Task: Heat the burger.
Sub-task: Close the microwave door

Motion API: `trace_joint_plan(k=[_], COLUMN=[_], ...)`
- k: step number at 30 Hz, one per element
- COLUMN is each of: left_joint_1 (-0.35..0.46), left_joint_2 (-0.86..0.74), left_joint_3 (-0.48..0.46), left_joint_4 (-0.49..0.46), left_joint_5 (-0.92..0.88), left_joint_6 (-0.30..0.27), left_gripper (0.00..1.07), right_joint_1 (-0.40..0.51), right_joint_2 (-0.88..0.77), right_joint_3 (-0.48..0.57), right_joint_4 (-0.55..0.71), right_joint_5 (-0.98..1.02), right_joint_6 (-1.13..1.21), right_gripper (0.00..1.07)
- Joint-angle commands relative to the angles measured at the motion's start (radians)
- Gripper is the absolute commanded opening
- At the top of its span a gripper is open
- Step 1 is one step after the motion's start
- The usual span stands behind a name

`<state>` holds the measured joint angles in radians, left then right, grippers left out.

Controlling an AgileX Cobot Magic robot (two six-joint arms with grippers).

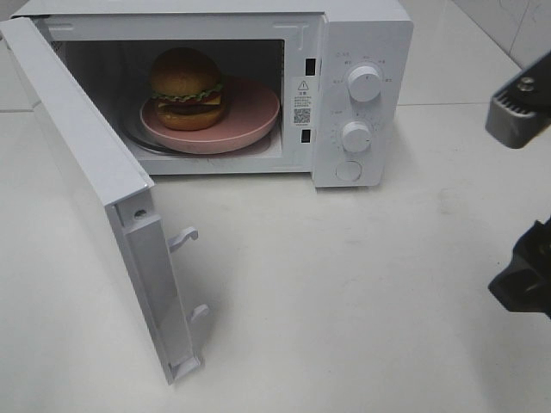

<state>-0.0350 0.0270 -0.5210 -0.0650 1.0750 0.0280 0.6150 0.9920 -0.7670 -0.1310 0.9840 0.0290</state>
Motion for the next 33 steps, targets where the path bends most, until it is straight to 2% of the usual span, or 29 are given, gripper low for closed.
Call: trace_joint_plan(k=[1, 2, 3, 5, 6, 8, 10, 16, 24, 33], left_joint_1=[0.0, 0.0, 0.0, 0.0, 0.0, 0.0, 0.0, 0.0, 0.0, 0.0], left_joint_2=[-0.004, -0.004, -0.004, -0.004, -0.004, -0.004, -0.004, -0.004, -0.004, -0.004], left_joint_3=[0.002, 0.002, 0.002, 0.002, 0.002, 0.002, 0.002, 0.002, 0.002, 0.002], left_joint_4=[-0.008, -0.008, -0.008, -0.008, -0.008, -0.008, -0.008, -0.008, -0.008, -0.008], left_joint_5=[-0.002, -0.002, -0.002, -0.002, -0.002, -0.002, -0.002, -0.002, -0.002, -0.002], left_joint_6=[-0.001, -0.001, -0.001, -0.001, -0.001, -0.001, -0.001, -0.001, -0.001, -0.001], left_gripper=[0.88, 0.88, 0.88, 0.88, 0.88, 0.88, 0.88, 0.88, 0.88, 0.88], right_joint_1=[-0.091, -0.091, -0.152, -0.177, -0.218, -0.231, -0.287, -0.344, -0.489, -0.557], right_joint_2=[-0.063, -0.063, -0.102, -0.119, -0.17, -0.191, -0.301, -0.4, -0.634, -0.851], right_joint_3=[0.037, 0.037, 0.062, 0.075, 0.103, 0.114, 0.158, 0.198, 0.264, 0.265], right_joint_4=[0.022, 0.022, 0.024, 0.024, 0.024, 0.024, 0.024, 0.028, 0.051, 0.048], right_joint_5=[0.009, 0.009, 0.009, 0.009, 0.009, 0.009, 0.008, 0.008, 0.009, 0.011], right_joint_6=[0.014, 0.014, 0.014, 0.014, 0.014, 0.014, 0.017, 0.02, 0.017, 0.018], right_gripper=[0.76, 0.76, 0.76, 0.76, 0.76, 0.76, 0.76, 0.76, 0.76, 0.75])
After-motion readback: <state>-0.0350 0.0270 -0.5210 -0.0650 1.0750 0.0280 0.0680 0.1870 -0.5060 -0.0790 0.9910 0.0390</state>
